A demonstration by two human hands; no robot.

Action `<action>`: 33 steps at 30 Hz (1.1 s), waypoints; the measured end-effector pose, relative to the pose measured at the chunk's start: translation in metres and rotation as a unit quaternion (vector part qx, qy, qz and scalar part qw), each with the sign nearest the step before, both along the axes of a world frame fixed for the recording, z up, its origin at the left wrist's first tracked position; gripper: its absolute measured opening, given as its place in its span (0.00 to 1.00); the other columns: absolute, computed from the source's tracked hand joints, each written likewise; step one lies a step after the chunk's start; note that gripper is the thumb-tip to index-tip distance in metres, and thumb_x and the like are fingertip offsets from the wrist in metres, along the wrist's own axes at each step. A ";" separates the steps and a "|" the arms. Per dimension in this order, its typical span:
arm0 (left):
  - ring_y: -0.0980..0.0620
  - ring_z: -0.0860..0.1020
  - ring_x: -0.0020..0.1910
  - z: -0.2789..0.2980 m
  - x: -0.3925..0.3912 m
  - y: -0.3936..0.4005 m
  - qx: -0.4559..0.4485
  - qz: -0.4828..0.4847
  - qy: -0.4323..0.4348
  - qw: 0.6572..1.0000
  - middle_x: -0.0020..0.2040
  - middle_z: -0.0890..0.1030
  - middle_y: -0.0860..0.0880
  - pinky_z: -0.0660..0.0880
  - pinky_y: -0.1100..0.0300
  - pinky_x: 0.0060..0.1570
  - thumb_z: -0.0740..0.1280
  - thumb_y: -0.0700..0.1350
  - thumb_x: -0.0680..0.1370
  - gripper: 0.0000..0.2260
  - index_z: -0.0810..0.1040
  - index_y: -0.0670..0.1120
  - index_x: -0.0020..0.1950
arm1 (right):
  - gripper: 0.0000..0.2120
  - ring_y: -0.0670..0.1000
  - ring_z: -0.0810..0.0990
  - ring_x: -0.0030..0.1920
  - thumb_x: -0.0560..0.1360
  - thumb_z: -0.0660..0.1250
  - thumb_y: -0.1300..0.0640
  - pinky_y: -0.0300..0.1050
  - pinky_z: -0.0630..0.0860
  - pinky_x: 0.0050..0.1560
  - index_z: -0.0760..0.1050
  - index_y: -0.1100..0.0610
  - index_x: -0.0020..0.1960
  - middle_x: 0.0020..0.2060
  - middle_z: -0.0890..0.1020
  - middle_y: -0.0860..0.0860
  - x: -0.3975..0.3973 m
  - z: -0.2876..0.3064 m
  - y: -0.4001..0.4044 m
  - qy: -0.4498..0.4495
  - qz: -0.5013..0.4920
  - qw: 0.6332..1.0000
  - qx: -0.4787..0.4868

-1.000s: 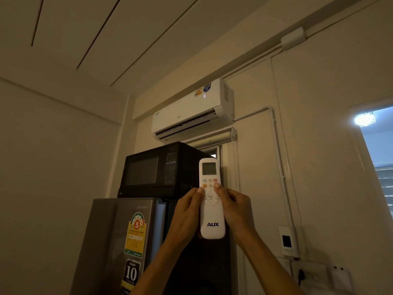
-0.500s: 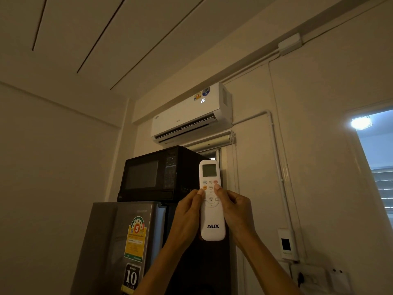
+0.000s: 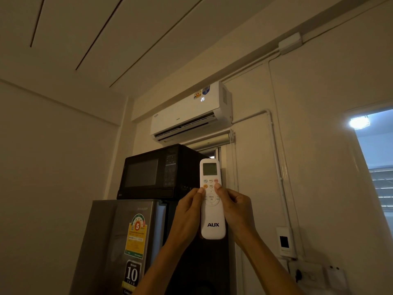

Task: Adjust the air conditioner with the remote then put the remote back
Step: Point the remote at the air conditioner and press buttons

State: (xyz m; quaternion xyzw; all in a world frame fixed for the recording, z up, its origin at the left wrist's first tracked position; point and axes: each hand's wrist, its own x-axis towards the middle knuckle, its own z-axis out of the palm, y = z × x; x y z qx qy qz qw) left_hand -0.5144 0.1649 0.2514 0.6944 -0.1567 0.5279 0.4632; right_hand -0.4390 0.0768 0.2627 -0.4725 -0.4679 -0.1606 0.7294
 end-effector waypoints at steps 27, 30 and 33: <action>0.55 0.82 0.44 -0.117 0.030 -0.006 0.003 0.001 0.105 0.994 0.45 0.80 0.51 0.80 0.60 0.42 0.54 0.49 0.78 0.12 0.72 0.43 0.52 | 0.05 0.38 0.82 0.32 0.73 0.63 0.49 0.27 0.75 0.29 0.76 0.45 0.40 0.37 0.81 0.41 0.017 -0.115 -0.028 0.047 -0.050 0.993 -0.096; 0.56 0.82 0.44 -0.132 0.042 -0.011 -0.001 -0.003 0.108 0.994 0.46 0.81 0.52 0.80 0.62 0.40 0.55 0.50 0.79 0.12 0.72 0.44 0.52 | 0.05 0.39 0.83 0.35 0.73 0.63 0.48 0.30 0.77 0.31 0.77 0.46 0.43 0.39 0.82 0.42 0.029 -0.131 -0.034 0.054 -0.060 0.991 -0.104; 0.61 0.82 0.42 -0.145 0.060 -0.018 -0.003 -0.012 0.113 0.993 0.44 0.80 0.55 0.79 0.68 0.37 0.54 0.49 0.79 0.10 0.72 0.46 0.52 | 0.07 0.41 0.84 0.37 0.73 0.63 0.47 0.32 0.79 0.33 0.77 0.48 0.46 0.41 0.83 0.43 0.046 -0.141 -0.041 0.055 -0.074 0.989 -0.116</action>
